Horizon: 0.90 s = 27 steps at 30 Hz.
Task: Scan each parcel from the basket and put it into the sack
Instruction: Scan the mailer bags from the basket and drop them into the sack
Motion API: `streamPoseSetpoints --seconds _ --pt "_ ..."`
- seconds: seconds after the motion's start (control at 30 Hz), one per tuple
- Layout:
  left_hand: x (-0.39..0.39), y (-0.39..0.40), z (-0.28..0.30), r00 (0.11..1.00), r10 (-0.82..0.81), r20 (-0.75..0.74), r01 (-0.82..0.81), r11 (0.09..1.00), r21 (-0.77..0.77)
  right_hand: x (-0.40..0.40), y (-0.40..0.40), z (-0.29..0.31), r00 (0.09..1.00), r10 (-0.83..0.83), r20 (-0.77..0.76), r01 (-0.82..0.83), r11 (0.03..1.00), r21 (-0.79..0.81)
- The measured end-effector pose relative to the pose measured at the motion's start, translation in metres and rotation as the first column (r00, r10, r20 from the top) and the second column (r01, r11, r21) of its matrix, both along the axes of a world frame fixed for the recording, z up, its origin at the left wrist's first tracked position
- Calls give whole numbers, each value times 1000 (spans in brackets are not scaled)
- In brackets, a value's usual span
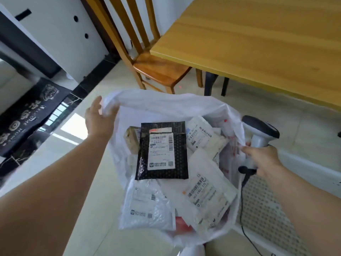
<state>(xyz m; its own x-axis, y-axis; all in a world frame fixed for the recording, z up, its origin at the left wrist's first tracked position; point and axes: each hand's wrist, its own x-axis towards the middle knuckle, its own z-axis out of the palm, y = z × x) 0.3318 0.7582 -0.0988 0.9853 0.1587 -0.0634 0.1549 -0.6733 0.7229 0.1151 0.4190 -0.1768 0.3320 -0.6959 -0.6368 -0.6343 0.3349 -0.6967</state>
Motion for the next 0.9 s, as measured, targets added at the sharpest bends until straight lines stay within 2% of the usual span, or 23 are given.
streamPoseSetpoints --seconds 0.07,0.1,0.17,0.23,0.33,0.43,0.5,0.6,0.63,0.77,0.83,0.9 --pt "-41 32 -26 975 26 -222 -4 995 100 -5 13 -11 997 70 -22 -69 996 48" --pt "-62 48 -37 949 55 -311 -23 994 103 -7 22 -15 995 95 -29 -93 993 77" --pt "-95 70 -60 892 51 -450 -38 999 39 -9 31 -20 992 121 -19 -119 988 102" --pt "-120 75 -81 801 -18 -599 -2 999 -33 -9 36 -29 990 140 -21 -138 987 78" --pt "-151 70 -110 715 -37 -698 -50 993 -105 -13 46 -39 980 201 -3 -200 979 41" --pt "-167 70 -130 725 -26 -688 -203 947 -249 -22 51 -45 968 249 6 -249 968 35" --pt "-180 71 -142 767 12 -641 -269 913 -306 -35 54 -47 957 284 -55 -282 958 48" --pt "-207 78 -149 794 119 -596 -256 955 -150 -63 52 -51 931 286 -225 -293 956 6" --pt "-214 84 -147 789 139 -599 -273 952 -140 -68 51 -49 931 269 -245 -280 960 -10" --pt "-195 95 -112 815 150 -560 -295 939 -177 -52 38 -24 943 235 -235 -253 966 -50" --pt "-165 84 -86 860 190 -474 -272 956 -109 -30 27 -6 925 273 -264 -301 951 -73" --pt "-135 73 -48 909 247 -336 -252 967 30 -4 13 18 933 269 -239 -304 944 -124"
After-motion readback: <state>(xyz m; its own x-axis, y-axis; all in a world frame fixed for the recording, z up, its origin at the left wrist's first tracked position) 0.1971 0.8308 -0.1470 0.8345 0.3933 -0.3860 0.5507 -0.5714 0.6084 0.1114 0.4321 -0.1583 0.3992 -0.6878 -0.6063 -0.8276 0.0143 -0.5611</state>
